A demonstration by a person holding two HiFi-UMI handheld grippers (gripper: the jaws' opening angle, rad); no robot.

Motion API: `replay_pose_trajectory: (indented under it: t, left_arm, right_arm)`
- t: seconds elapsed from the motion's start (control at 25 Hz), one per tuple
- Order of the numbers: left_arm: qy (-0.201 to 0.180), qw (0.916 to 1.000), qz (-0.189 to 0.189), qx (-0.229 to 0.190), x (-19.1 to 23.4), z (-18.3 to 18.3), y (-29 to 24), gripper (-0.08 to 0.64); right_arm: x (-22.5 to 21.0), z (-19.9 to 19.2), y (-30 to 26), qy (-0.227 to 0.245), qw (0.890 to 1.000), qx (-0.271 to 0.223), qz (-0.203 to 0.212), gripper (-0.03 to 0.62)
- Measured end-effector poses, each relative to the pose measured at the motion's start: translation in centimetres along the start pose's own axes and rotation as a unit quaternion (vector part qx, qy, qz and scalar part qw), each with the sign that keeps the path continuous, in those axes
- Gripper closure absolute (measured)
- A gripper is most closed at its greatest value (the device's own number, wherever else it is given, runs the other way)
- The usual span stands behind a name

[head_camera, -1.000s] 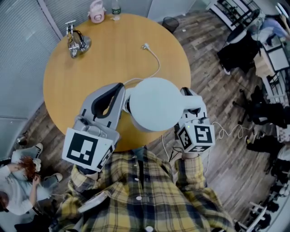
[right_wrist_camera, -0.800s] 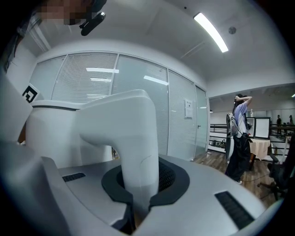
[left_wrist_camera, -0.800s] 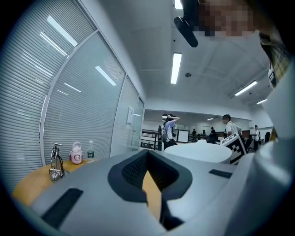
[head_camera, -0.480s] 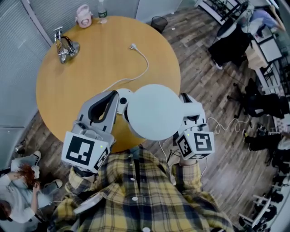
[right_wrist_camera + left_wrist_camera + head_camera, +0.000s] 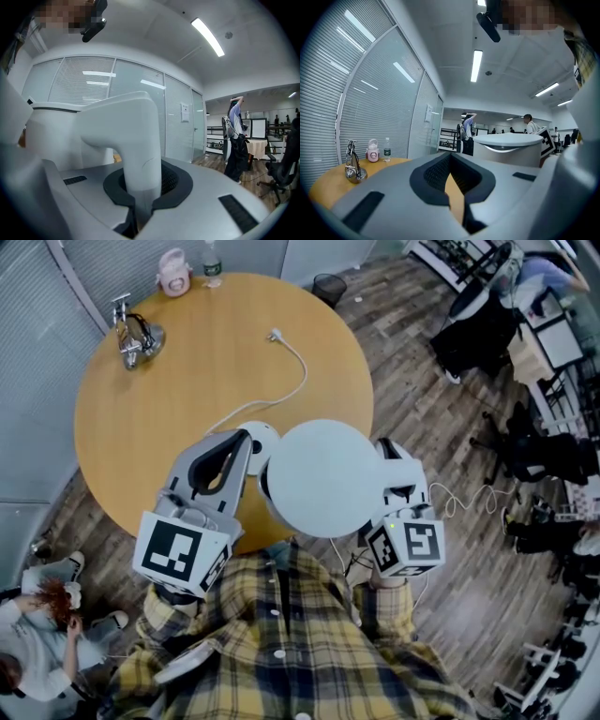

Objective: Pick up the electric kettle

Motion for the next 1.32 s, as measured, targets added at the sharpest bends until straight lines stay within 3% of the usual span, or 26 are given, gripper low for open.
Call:
replay_pose_trajectory:
  t: [1.32]
  left_arm:
    - [0.002, 0.9999, -0.008, 0.012, 0.70, -0.53, 0.05, 0.557]
  right_arm:
    - [0.20, -0.06, 0.06, -0.003, 1.000, 0.005, -0.018, 0.552]
Point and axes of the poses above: the fingertips, and each gripper's own axes: y backward along the fingers, x to its left, z out of its top, the point moved 2 cm from there along y, backward along the fingers, and after that the axes turned 8 degrees about z, right-handed, at the moved point
